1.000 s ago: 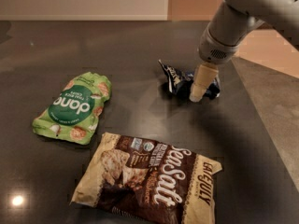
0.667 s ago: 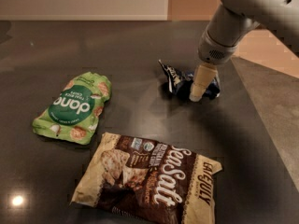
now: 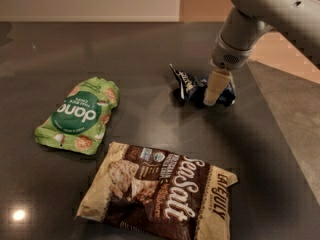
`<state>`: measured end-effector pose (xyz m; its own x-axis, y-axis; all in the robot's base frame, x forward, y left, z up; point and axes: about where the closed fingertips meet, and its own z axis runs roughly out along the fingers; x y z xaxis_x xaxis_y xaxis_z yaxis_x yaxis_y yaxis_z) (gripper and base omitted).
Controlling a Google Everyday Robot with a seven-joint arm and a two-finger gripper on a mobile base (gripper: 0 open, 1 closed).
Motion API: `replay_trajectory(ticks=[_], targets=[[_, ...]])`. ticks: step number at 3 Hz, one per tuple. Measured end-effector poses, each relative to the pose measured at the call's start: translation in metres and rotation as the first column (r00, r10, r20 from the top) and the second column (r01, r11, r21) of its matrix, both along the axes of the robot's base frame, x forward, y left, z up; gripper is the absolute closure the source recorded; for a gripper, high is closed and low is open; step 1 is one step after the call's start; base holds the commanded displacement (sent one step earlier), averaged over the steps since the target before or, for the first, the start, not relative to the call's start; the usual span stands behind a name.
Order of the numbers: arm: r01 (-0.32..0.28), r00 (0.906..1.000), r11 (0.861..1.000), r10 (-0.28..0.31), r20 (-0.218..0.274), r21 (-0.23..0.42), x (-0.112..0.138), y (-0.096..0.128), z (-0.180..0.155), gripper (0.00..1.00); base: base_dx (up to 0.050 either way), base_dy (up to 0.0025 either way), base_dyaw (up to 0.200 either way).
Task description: Move blue chip bag near brown chip bag
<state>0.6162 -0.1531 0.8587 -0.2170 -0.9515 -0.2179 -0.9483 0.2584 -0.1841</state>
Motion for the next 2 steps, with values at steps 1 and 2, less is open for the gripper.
replay_trajectory(ticks=[1,2], targets=[[0.001,0.9999,1.0,-0.001,-0.015,-0.002,-0.0007,-0.0035,-0.0022,0.41,0.0,0.0,0.0],[0.001,0.9997,1.0,-0.001,-0.026,-0.003,-0.0036,-0.0063,-0.0034,0.65,0.0,0.0,0.0]])
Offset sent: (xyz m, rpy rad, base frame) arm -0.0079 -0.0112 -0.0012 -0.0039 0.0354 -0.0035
